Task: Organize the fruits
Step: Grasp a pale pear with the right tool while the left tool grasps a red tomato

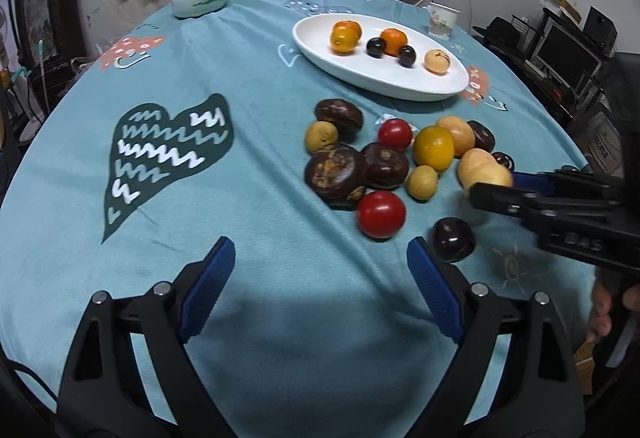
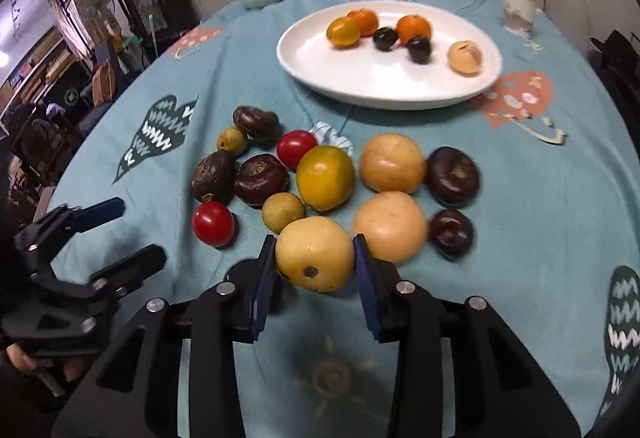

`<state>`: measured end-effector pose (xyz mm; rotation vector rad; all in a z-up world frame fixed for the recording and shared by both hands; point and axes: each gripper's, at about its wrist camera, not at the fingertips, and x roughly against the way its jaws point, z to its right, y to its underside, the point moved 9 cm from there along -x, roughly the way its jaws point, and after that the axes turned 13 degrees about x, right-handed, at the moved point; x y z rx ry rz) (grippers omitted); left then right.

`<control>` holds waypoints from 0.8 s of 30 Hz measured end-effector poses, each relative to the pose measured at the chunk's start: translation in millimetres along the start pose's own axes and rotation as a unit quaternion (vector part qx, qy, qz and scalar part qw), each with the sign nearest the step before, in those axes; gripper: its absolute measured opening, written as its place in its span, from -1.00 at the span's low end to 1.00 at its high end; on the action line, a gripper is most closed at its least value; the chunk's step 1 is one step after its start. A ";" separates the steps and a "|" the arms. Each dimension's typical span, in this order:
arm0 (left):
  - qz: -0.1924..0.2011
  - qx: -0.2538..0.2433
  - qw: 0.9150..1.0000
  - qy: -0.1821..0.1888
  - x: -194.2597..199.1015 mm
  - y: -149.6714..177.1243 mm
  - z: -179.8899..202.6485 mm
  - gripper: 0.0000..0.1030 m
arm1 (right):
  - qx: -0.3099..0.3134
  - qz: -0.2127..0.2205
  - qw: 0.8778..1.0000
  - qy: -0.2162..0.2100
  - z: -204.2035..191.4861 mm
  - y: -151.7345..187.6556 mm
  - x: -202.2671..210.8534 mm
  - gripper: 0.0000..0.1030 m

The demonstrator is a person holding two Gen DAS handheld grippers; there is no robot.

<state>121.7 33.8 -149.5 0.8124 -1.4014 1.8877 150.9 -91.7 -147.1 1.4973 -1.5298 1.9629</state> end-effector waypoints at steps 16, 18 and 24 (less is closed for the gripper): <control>-0.013 -0.074 0.997 0.017 -26.0 -7.1 44.6 -0.08 | -0.101 0.000 0.995 -0.026 44.1 64.9 24.8 -0.25; -0.002 -0.085 0.996 0.027 -17.9 -8.4 52.0 -0.08 | -0.102 0.004 0.994 -0.029 45.3 63.6 25.5 -0.25; -0.030 -0.094 0.995 0.008 -38.1 -1.4 49.5 -0.17 | -0.109 0.005 0.993 -0.041 46.3 63.8 25.4 -0.25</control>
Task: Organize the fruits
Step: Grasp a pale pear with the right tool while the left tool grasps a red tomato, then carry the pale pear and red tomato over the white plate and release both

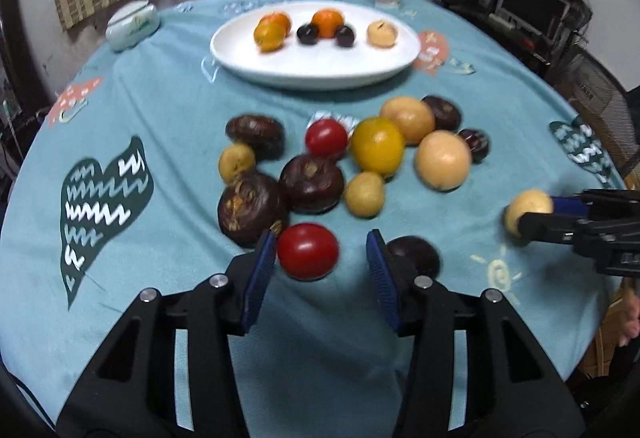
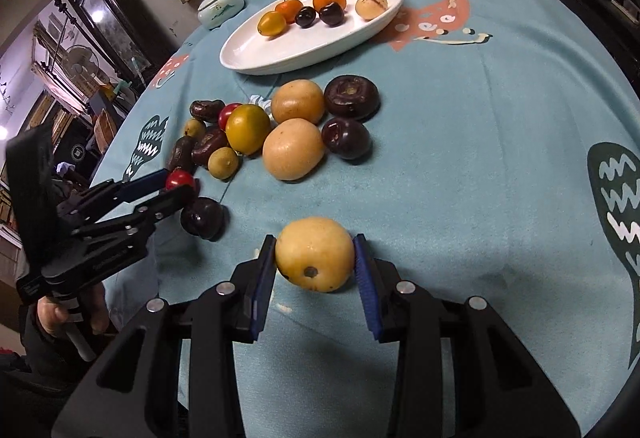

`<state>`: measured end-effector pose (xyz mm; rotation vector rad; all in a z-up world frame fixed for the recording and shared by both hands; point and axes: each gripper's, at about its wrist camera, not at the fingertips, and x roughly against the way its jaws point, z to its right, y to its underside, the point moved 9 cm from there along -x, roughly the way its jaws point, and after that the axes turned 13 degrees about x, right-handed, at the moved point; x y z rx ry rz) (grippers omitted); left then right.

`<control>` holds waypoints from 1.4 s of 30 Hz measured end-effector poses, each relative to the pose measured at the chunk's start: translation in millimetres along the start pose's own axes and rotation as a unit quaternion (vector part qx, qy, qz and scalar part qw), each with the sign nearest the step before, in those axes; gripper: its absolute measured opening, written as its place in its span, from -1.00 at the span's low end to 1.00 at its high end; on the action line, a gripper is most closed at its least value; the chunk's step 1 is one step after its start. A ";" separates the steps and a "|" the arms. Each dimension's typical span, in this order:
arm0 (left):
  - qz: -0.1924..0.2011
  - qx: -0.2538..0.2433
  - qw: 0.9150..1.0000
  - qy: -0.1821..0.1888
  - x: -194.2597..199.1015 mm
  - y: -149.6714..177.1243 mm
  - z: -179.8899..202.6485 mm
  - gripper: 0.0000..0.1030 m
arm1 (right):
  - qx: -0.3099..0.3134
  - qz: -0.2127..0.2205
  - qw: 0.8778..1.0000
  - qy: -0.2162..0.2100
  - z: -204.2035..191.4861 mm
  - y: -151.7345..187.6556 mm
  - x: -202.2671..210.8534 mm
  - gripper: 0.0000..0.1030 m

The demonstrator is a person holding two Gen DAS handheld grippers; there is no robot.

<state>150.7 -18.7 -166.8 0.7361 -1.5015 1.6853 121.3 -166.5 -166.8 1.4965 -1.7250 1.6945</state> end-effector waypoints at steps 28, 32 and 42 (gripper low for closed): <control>0.063 0.025 0.997 0.031 65.2 -17.3 2.6 -0.37 | 0.054 0.047 0.997 0.024 -41.6 -24.9 35.4 -0.24; 0.069 0.018 0.997 0.028 67.8 -45.7 4.2 -0.37 | 0.058 0.051 0.997 0.026 -38.8 -39.9 34.3 -0.24; 0.039 0.038 0.999 0.007 7.5 -174.4 11.1 -0.36 | 0.113 0.068 0.990 0.056 -16.6 -155.8 2.9 -0.25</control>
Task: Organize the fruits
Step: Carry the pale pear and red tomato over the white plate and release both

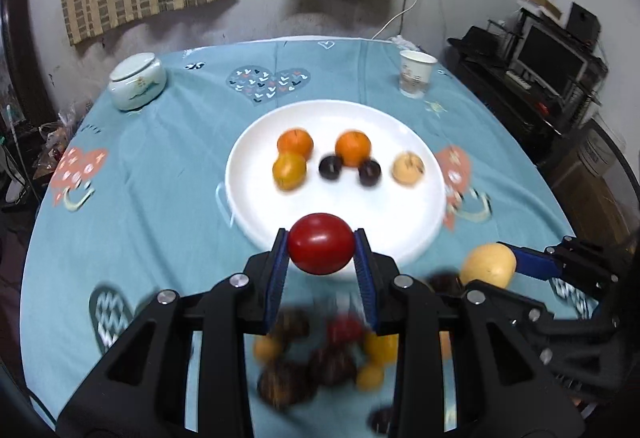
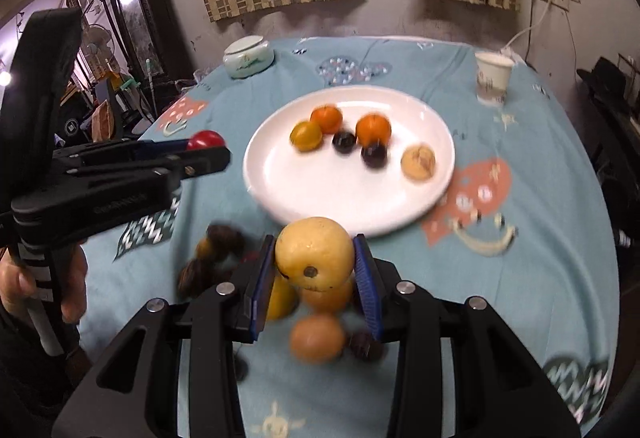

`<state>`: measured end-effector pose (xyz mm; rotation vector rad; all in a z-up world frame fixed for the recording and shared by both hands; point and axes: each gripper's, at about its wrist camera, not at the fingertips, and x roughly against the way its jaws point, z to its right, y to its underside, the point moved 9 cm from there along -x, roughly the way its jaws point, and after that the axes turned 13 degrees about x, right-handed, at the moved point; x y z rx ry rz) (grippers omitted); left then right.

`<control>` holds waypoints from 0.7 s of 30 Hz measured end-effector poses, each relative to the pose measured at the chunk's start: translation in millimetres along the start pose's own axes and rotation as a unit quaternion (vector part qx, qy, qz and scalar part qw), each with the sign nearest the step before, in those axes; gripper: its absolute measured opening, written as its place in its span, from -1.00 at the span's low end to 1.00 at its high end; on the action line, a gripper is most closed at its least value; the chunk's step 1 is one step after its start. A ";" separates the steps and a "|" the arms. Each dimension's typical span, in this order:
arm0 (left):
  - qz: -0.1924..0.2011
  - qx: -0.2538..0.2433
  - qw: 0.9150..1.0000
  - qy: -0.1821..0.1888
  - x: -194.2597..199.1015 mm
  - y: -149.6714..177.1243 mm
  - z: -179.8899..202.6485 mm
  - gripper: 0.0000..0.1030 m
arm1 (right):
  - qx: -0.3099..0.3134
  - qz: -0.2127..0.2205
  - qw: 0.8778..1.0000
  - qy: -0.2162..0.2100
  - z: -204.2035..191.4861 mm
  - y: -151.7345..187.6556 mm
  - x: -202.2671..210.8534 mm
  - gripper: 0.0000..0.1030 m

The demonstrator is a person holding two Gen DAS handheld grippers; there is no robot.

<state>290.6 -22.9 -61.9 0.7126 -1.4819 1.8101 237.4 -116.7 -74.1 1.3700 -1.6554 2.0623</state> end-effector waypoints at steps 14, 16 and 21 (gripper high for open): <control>-0.052 0.016 0.998 -0.041 -106.0 -28.7 -13.6 -0.36 | 0.021 -0.060 0.998 -0.010 30.4 -35.8 -114.2 -0.25; -0.054 0.019 0.998 -0.038 -110.7 -30.7 -14.7 -0.36 | 0.025 -0.063 0.998 -0.008 32.3 -37.2 -121.3 -0.25; -0.058 0.028 0.998 -0.029 -117.5 -38.2 -15.7 -0.32 | 0.042 -0.070 0.997 0.001 31.7 -41.3 -135.7 -0.23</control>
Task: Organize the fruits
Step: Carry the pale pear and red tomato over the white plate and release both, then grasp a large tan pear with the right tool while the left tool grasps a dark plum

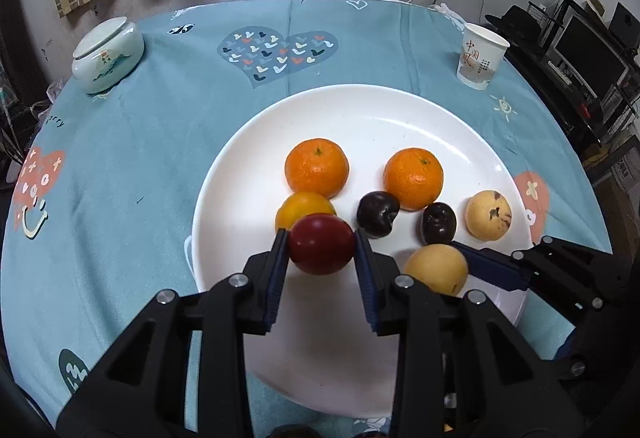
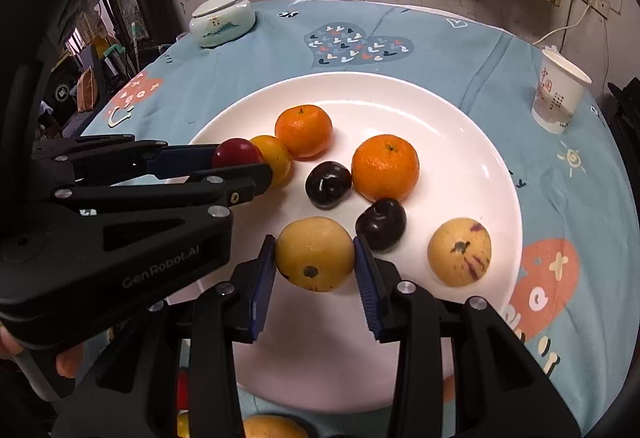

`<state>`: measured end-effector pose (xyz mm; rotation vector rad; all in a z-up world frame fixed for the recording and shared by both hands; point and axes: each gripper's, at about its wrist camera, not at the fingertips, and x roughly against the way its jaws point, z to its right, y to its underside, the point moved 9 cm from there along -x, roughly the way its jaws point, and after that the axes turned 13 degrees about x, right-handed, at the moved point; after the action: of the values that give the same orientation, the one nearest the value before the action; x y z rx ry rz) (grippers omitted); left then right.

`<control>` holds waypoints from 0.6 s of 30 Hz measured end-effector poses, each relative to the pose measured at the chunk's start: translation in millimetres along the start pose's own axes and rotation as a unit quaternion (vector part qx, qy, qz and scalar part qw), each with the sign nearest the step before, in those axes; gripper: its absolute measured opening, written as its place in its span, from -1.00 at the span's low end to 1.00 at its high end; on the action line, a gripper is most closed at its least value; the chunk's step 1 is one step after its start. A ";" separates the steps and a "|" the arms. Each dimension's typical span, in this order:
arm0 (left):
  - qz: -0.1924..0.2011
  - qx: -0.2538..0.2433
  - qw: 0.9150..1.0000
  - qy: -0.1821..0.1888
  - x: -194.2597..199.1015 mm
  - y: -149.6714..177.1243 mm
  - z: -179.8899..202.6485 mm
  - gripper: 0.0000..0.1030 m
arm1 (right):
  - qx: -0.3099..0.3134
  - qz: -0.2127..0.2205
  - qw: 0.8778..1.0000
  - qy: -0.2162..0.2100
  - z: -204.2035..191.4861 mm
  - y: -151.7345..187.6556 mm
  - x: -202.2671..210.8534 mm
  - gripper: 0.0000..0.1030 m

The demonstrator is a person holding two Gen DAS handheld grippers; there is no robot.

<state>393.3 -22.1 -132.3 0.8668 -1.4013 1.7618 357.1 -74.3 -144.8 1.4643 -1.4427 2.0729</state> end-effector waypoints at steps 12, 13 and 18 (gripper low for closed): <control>0.057 0.028 0.998 -0.003 63.2 -9.7 -21.7 0.69 | 0.036 0.040 0.997 0.054 -0.4 -13.9 31.8 0.27; 0.061 0.030 0.998 0.002 73.2 -4.2 -23.6 0.69 | 0.036 0.040 0.997 0.054 -2.0 -11.5 39.7 0.27; 0.075 0.028 0.997 0.021 113.5 34.8 -27.5 0.78 | 0.034 0.050 0.996 0.064 -13.7 5.4 77.7 0.27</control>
<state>302.6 13.3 -58.9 0.7659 -1.4285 1.9296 308.2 -91.8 -85.1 1.2805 -1.4368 2.2510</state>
